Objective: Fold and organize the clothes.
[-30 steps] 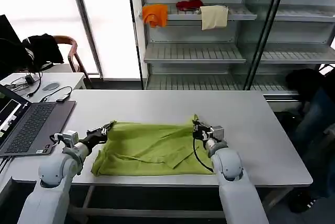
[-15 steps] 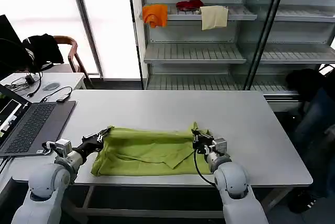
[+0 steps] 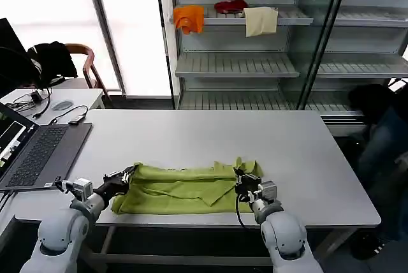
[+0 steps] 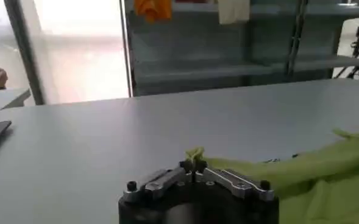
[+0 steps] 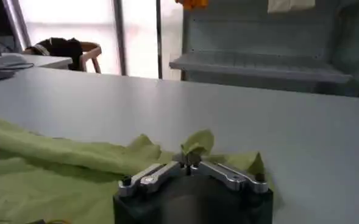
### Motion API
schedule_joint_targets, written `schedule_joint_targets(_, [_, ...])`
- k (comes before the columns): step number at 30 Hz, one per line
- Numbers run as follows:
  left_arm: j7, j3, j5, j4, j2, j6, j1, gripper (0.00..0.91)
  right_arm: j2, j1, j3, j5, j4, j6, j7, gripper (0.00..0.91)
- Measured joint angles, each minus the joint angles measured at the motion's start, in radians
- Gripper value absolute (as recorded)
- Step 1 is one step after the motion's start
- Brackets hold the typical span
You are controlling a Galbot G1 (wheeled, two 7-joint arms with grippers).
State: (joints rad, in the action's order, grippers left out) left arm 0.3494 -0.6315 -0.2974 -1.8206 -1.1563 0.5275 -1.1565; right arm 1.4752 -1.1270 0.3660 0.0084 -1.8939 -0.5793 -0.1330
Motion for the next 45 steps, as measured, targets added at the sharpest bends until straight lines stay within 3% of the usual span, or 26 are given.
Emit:
schedule_joint_targets(1, [0.000,0.000,0.005,-0.002,-0.001,0.000,-0.003,0.020,0.000,-0.002,0.001,-0.004,-0.002,0.000,0.001,0.202])
schedule_joint_targets(2, [0.000,0.001,0.010,-0.004,-0.003,0.000,-0.006,0.020,0.000,-0.005,0.001,-0.008,-0.003,0.000,0.003,0.897])
schedule_joint_targets(4, [0.000,0.001,0.019,-0.008,-0.005,0.000,-0.009,0.040,-0.001,-0.009,0.002,-0.016,-0.006,0.000,0.006,0.907])
schedule_joint_targets(5, [0.000,0.001,0.024,-0.011,-0.007,0.000,-0.012,0.111,-0.002,-0.010,0.002,-0.021,-0.007,0.000,0.007,0.907])
schedule_joint_targets(6, [-0.001,0.001,0.030,-0.012,-0.008,0.000,-0.014,0.453,-0.001,-0.013,0.002,-0.026,-0.009,0.000,0.009,0.907])
schedule_joint_targets(7, [-0.002,0.001,0.035,-0.014,-0.009,-0.001,-0.016,0.675,-0.001,-0.014,0.002,-0.030,-0.010,0.000,0.010,0.907])
schedule_joint_targets(9, [-0.004,0.002,0.048,-0.020,-0.012,-0.004,-0.022,0.736,-0.002,-0.019,0.002,-0.041,-0.014,0.000,0.013,0.907])
schedule_joint_targets(10, [-0.005,0.002,0.055,-0.023,-0.014,-0.005,-0.025,0.836,-0.002,-0.021,0.001,-0.047,-0.016,0.000,0.014,0.907])
schedule_joint_targets(20, [-0.013,0.002,0.124,-0.063,-0.027,-0.016,-0.052,0.826,-0.004,-0.045,0.002,-0.132,-0.042,0.001,0.032,0.907])
schedule_joint_targets(22, [-0.016,0.001,0.138,-0.065,-0.028,-0.019,-0.057,0.907,-0.005,-0.050,0.005,-0.153,-0.047,0.001,0.037,0.907])
schedule_joint_targets(32, [-0.047,-0.017,0.174,-0.086,-0.049,-0.035,-0.077,0.907,-0.024,-0.087,0.049,-0.203,-0.090,0.009,0.037,0.907])
schedule_joint_targets(45, [-0.221,-0.013,0.109,-0.120,-0.131,-0.091,-0.134,0.907,-0.053,-0.114,0.152,0.077,-0.206,0.051,-0.005,0.907])
